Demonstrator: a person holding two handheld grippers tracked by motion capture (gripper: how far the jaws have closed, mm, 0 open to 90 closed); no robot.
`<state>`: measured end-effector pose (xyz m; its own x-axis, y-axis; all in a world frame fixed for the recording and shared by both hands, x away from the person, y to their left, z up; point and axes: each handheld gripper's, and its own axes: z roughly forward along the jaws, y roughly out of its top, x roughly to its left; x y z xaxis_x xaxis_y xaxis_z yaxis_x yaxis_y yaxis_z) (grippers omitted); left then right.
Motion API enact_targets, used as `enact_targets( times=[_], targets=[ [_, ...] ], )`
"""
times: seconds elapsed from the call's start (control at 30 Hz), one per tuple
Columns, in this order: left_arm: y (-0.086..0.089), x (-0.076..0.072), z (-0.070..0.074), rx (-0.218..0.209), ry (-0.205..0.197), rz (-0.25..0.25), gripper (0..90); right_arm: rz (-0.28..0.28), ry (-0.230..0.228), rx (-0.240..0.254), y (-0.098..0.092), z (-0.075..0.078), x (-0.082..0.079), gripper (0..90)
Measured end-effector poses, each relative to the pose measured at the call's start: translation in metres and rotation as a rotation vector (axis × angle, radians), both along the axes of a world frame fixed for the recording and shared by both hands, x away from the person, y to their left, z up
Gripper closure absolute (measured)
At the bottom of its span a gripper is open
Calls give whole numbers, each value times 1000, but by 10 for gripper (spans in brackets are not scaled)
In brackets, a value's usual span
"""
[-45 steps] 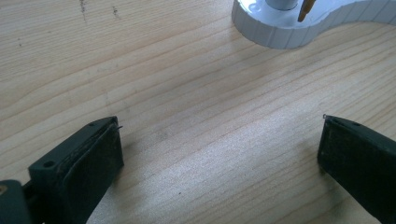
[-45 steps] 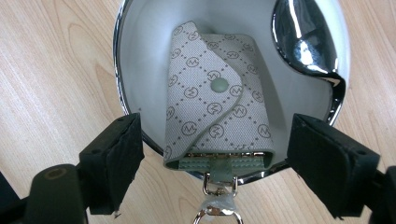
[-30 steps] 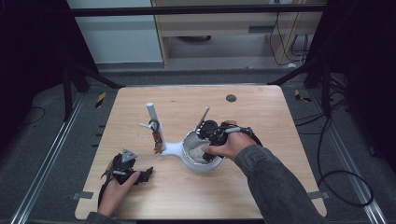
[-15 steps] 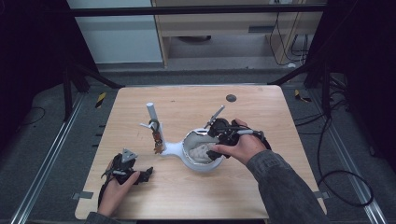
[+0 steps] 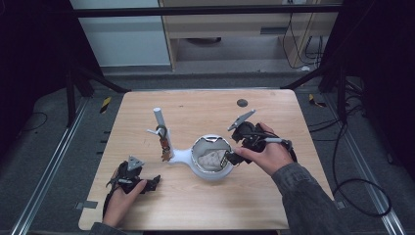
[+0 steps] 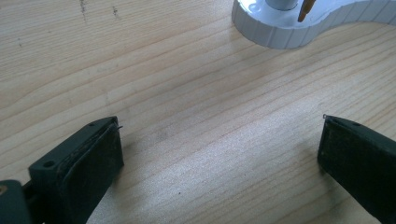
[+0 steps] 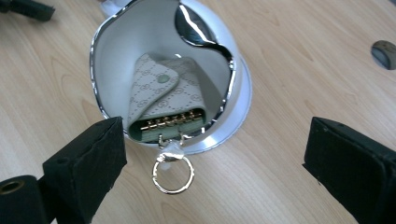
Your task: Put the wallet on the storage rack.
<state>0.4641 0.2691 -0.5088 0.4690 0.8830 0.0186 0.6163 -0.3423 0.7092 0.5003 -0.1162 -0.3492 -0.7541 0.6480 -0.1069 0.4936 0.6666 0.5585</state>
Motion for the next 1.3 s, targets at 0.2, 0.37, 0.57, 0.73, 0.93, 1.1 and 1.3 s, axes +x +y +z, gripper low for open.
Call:
enact_targets(
  times=[0.2,0.37,0.57,0.73,0.93,1.1,1.3],
  targets=[
    [0,0,0,0,0,0,0,-56,-34,22,-20,-1,-4,59],
    [0,0,0,0,0,0,0,-94,-61,66,-35,0,-7,67],
    [0,0,0,0,0,1,0,-118,-90,71,-48,-6,-12,72],
    [0,0,0,0,0,0,0,-146,-100,84,-59,-11,-16,72],
    [0,0,0,0,-1,0,0,-179,-108,106,-74,-18,-22,72],
    [0,0,0,2,-2,-1,0,-214,-105,131,-87,-24,-27,55],
    [0,0,0,-2,-1,0,0,-246,-94,141,-101,-37,-33,49]
  ],
)
